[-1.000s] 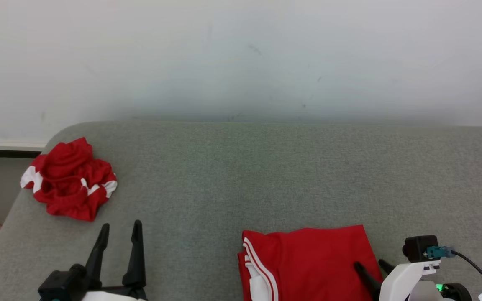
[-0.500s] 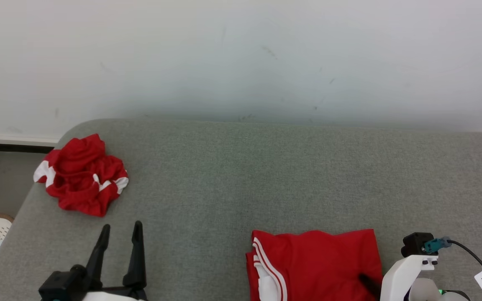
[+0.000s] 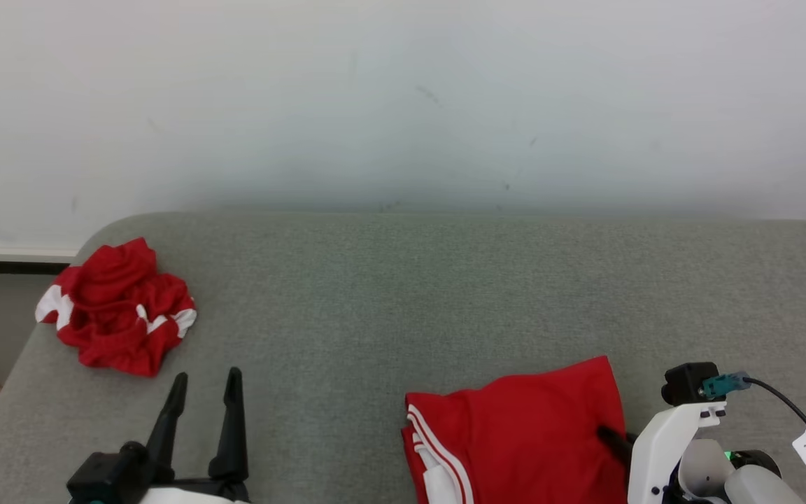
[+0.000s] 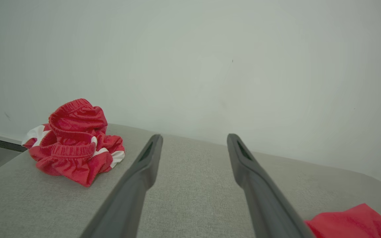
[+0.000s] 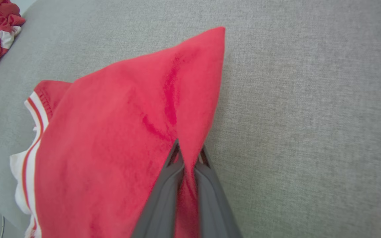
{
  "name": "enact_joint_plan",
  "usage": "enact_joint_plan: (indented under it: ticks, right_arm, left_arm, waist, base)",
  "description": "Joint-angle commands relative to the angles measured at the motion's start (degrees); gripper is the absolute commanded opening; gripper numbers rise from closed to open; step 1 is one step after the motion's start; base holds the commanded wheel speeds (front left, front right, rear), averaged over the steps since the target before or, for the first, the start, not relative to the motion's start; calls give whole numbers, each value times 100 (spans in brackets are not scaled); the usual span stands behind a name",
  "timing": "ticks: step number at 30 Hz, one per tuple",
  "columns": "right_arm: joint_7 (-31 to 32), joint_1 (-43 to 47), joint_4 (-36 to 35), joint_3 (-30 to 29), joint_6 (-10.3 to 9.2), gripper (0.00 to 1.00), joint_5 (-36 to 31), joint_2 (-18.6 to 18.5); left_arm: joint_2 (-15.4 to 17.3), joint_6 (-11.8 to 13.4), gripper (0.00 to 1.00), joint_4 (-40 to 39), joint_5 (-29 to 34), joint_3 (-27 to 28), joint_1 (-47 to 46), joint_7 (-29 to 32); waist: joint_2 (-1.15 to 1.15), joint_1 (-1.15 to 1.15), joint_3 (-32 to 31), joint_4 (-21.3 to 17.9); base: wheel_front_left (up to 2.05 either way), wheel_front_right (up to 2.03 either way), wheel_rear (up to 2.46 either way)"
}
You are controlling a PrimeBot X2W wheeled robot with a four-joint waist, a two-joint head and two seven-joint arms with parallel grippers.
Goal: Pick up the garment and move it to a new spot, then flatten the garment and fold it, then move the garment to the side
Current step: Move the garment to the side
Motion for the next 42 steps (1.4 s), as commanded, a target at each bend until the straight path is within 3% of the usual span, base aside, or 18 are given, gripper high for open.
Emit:
enact_joint_plan:
  ticks: [1, 9, 27, 35, 42]
  right_arm:
    - [-30, -90, -47, -34, 1, 0, -9, -80]
    - [-125, -384, -193, -290, 1, 0, -125, -253]
    - [-411, -352, -343, -670, 1, 0, -272, -212]
    - [-465, -292, -417, -715, 1, 0, -235, -182]
    - [-737, -470, -513, -693, 2, 0, -326, -179]
  left_arm:
    - [20, -22, 100, -39, -46, -30, 23, 1]
    - [21, -96, 100, -82, -192, -293, -121, 1]
    - [22, -170, 100, 11, 9, -806, -380, 1]
    - [22, -202, 100, 41, 69, -833, -440, 1]
    - [23, -241, 100, 52, 139, -880, -519, 1]
  waist:
    - [0, 0, 1, -87]
    - [0, 0, 74, -578]
    - [0, 0, 325, -2232]
    - [0, 0, 413, -2604]
    - [0, 0, 593, -2586]
  base:
    - [0, 0, 0]
    - [0, 0, 0]
    - [0, 0, 0]
    - [0, 0, 0]
    - [0, 0, 0]
